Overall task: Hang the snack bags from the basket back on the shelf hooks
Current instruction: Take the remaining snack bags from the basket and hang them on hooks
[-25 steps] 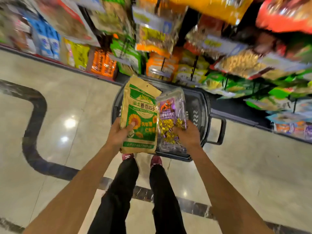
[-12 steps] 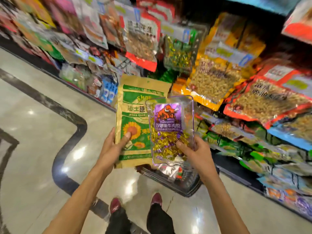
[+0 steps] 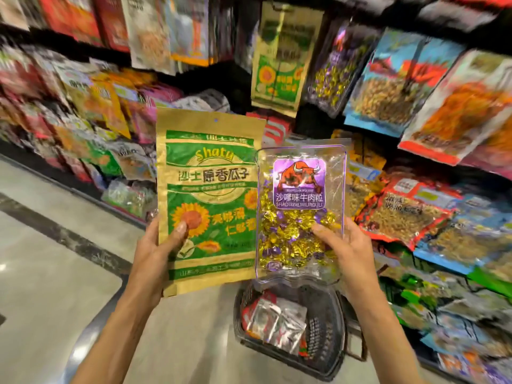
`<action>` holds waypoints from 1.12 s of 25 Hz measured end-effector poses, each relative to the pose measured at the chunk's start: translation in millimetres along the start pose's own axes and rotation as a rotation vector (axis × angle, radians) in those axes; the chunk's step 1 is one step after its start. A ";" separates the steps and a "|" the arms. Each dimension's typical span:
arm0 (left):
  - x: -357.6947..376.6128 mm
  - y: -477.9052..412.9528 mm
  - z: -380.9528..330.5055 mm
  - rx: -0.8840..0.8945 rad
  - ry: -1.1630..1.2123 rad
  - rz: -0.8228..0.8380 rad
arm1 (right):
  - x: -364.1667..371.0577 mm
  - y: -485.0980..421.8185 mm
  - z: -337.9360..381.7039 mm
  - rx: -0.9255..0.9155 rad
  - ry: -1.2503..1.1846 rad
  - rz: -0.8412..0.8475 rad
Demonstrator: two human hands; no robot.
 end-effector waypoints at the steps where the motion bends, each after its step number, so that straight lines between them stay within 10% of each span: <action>1: -8.4 -2.5 -9.8 0.013 0.014 0.009 | 7.3 6.5 7.5 -0.014 0.001 -0.013; 28: 87.1 -248.8 -61.1 0.146 -0.027 0.269 | 17.3 -121.6 128.2 -0.199 0.014 -0.306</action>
Point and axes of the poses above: each hand's wrist, its own y-axis away from the middle knuckle, its own x-axis out of the palm, z = x × y, the point moved 10 cm from there along -y, towards the middle knuckle, and after that the axes turned 9 degrees about x, right-handed, at the moved point
